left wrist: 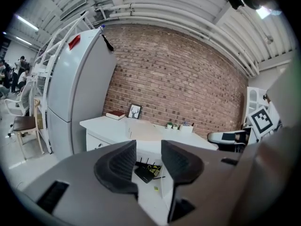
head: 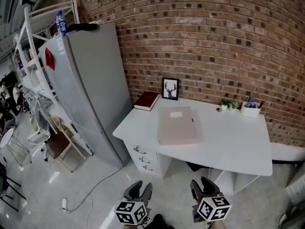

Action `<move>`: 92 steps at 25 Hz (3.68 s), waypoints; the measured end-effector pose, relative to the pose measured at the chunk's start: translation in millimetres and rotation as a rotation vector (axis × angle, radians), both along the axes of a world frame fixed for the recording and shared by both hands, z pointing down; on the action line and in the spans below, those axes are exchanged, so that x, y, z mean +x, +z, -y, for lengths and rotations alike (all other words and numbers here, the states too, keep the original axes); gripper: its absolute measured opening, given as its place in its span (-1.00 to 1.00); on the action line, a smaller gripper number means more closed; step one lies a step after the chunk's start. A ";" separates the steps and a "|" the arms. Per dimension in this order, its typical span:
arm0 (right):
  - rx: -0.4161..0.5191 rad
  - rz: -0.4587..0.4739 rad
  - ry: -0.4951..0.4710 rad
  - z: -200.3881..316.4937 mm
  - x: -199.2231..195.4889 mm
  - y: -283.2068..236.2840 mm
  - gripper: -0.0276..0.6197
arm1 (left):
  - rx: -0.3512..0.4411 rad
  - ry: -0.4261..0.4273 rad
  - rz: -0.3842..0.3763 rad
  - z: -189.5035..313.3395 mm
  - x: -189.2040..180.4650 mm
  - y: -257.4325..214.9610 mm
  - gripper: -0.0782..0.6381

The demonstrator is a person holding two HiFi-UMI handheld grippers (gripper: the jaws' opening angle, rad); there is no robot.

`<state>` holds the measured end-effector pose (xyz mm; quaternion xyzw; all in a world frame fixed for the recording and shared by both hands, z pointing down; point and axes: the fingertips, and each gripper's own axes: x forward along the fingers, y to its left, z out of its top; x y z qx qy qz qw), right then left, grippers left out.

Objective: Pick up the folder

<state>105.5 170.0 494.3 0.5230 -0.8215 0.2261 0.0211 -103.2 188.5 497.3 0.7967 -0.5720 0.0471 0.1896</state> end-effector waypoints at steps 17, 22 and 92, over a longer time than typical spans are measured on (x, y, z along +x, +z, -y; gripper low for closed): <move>-0.044 0.011 0.058 148.9 -12.7 11.4 -0.24 | -0.013 0.028 -0.056 163.1 -22.4 13.2 -0.13; -0.038 0.002 0.102 203.9 -16.8 6.0 -0.24 | -0.003 0.042 -0.063 223.2 -33.6 6.4 -0.12; -0.047 -0.016 0.195 424.8 44.3 24.3 -0.24 | -0.323 0.060 -0.054 516.1 15.5 107.3 -0.09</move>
